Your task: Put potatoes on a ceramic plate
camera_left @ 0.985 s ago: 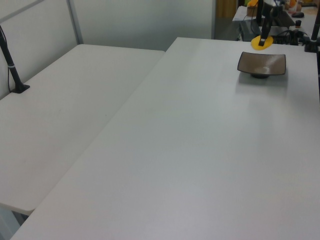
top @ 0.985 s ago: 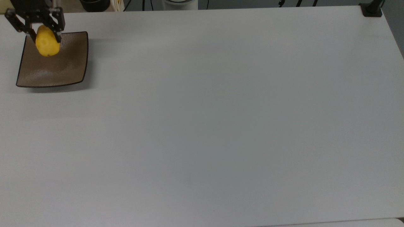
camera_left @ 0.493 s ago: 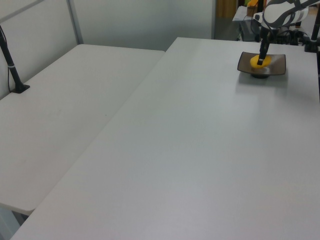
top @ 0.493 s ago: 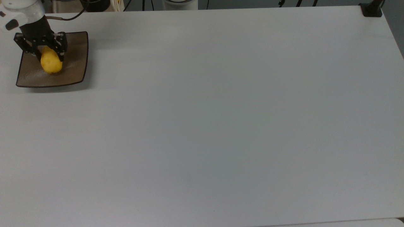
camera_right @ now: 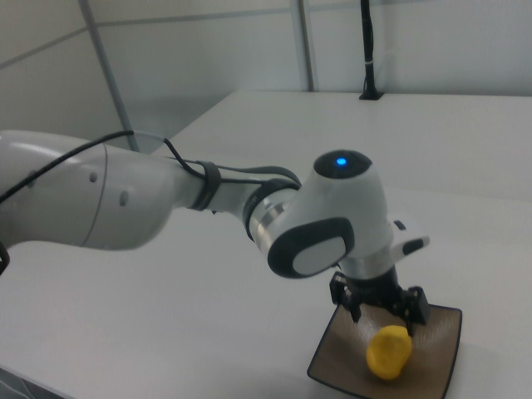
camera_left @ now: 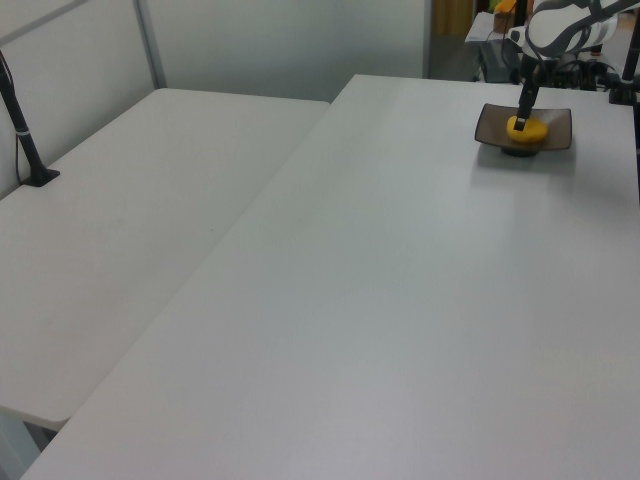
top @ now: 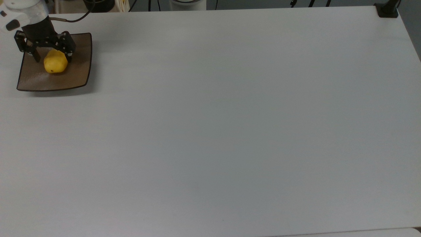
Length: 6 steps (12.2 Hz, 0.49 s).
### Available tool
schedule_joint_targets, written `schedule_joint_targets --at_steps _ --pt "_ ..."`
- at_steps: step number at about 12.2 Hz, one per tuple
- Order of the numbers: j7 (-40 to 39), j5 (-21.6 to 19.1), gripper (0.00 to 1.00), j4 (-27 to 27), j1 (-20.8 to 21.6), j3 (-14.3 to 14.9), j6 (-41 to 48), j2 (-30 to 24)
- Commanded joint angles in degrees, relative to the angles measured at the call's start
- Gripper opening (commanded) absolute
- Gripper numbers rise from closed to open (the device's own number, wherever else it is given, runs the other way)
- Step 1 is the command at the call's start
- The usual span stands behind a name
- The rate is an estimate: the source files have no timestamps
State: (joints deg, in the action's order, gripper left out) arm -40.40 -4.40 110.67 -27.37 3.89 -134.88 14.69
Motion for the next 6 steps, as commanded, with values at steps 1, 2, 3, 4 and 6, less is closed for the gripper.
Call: schedule_joint_targets --at_steps 1,2,3,4,6 --pt "10.3 -0.5 1.0 -1.2 4.8 0.2 6.4 -8.2" --pt "15.0 -0.1 1.0 -1.9 7.7 0.7 9.6 -11.6" --pt "19.3 0.0 1.0 -3.0 9.8 0.9 12.5 -14.7" --pt "22.0 0.1 1.0 -4.7 10.9 0.8 17.1 -17.3" --pt "26.8 -0.1 1.0 -10.0 15.9 0.9 28.2 -20.9"
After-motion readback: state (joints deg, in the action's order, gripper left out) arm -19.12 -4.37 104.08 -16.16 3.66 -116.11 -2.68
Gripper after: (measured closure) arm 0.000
